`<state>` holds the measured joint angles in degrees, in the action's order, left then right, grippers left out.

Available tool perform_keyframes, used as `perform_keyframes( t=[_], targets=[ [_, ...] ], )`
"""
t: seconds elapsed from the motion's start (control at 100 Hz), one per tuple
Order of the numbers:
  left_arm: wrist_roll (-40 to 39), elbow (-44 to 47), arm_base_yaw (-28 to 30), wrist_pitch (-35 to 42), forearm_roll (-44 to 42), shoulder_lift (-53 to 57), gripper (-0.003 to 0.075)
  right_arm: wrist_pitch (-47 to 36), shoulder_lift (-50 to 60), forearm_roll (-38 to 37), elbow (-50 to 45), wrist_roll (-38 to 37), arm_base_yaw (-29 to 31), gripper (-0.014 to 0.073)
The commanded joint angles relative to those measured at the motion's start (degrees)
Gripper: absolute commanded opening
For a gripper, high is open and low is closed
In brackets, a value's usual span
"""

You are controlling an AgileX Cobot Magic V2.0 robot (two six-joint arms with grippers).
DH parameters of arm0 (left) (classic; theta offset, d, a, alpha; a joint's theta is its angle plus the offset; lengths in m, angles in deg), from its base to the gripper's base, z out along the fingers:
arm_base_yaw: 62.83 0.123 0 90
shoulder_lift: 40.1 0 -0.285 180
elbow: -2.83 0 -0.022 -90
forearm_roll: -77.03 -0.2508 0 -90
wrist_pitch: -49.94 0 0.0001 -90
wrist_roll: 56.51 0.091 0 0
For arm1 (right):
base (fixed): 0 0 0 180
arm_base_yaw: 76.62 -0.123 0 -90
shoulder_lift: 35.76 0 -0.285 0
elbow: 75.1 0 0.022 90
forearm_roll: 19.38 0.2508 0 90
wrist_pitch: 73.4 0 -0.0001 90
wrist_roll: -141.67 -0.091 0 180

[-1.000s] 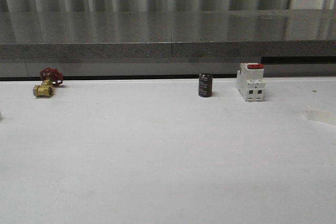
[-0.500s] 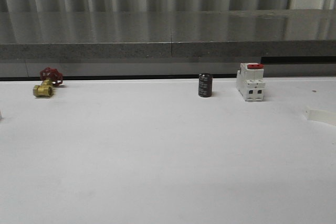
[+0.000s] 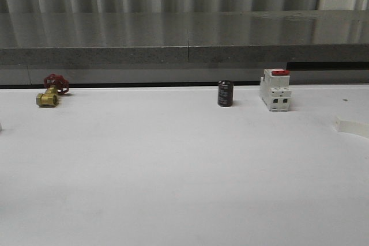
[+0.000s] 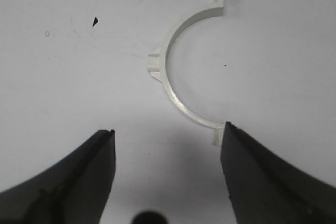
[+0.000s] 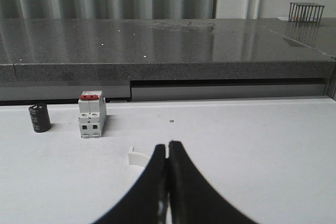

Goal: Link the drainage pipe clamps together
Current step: 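Lower the left gripper onto the white clamp half and grasp it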

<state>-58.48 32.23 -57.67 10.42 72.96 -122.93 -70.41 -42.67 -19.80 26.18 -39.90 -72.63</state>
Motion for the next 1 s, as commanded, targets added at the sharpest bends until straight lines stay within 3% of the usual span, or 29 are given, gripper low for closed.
perform_keyframes(
  t=[0.0,0.38,0.77,0.87,0.99],
  targets=[
    [-0.7,-5.36,0.47,-1.33,0.17,-4.11,0.044,-4.94,0.79,-0.16,0.91,-0.07,0.22,-0.0067],
    [-0.7,-18.94,0.61,-7.44,1.49,-24.65,0.0439,-4.94,0.79,-0.16,0.91,-0.07,0.22,-0.0067],
    [-0.7,-23.67,0.61,-7.34,1.25,-33.22,0.0433,-4.94,0.79,-0.16,0.91,-0.07,0.22,-0.0067],
    [-0.7,-24.16,0.61,-6.66,1.01,-33.64,0.0337,-4.94,0.79,-0.16,0.91,-0.07,0.22,-0.0067],
    [-0.7,-24.16,0.61,-6.09,1.01,-33.64,0.0118,-4.94,0.79,-0.16,0.91,-0.07,0.22,-0.0067]
  ],
)
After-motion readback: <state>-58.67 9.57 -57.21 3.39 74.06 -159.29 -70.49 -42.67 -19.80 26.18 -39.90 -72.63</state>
